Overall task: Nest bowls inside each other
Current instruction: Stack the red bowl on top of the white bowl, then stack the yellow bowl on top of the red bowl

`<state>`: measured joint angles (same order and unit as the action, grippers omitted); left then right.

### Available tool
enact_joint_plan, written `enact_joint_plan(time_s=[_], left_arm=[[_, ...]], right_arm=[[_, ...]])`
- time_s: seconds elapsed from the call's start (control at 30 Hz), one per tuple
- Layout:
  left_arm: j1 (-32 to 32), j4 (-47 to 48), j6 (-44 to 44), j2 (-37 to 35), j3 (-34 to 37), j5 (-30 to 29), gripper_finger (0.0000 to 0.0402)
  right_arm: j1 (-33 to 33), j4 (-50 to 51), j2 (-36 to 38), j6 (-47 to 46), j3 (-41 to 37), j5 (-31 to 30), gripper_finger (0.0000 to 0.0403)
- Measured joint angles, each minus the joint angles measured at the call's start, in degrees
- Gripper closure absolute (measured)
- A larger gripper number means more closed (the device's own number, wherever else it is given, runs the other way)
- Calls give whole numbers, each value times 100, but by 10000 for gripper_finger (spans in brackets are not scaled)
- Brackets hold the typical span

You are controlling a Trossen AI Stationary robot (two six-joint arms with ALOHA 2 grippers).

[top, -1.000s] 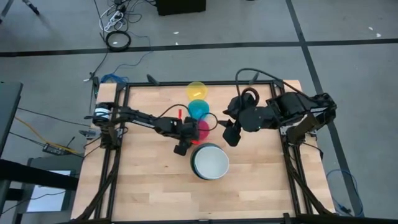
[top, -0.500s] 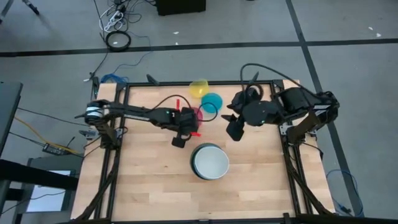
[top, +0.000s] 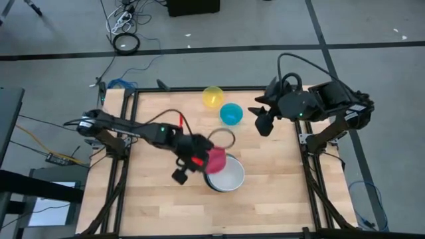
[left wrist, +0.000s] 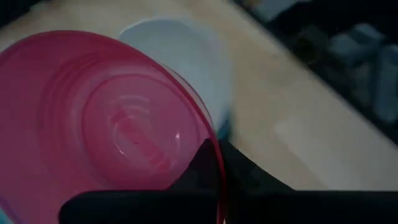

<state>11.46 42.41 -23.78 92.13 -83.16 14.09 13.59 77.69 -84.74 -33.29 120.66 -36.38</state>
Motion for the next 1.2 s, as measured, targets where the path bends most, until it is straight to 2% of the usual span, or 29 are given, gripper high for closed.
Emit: enact_joint_plan(time_s=[0.23, 0.53, 0.7, 1.0, 1.07, 1.2], left_arm=[[286, 198, 155, 646, -218, 357, 400], [345, 21, 154, 842, -794, 178, 390], [362, -89, 344, 840, -952, 69, 357], [359, 138, 757, 963, -944, -185, 265], [344, 206, 730, 962, -961, -492, 246], [108, 919, 309, 831, -1230, -2256, 222]], right_arm=[[-23, 9, 38, 7, 0, 4, 209], [-23, 13, 43, 36, 0, 8, 209], [-23, 13, 42, 51, 0, 9, 209], [-23, 39, 42, 91, 0, 9, 209], [-23, 43, 42, 93, 0, 10, 209], [-8, 47, 40, 93, 0, 17, 209]])
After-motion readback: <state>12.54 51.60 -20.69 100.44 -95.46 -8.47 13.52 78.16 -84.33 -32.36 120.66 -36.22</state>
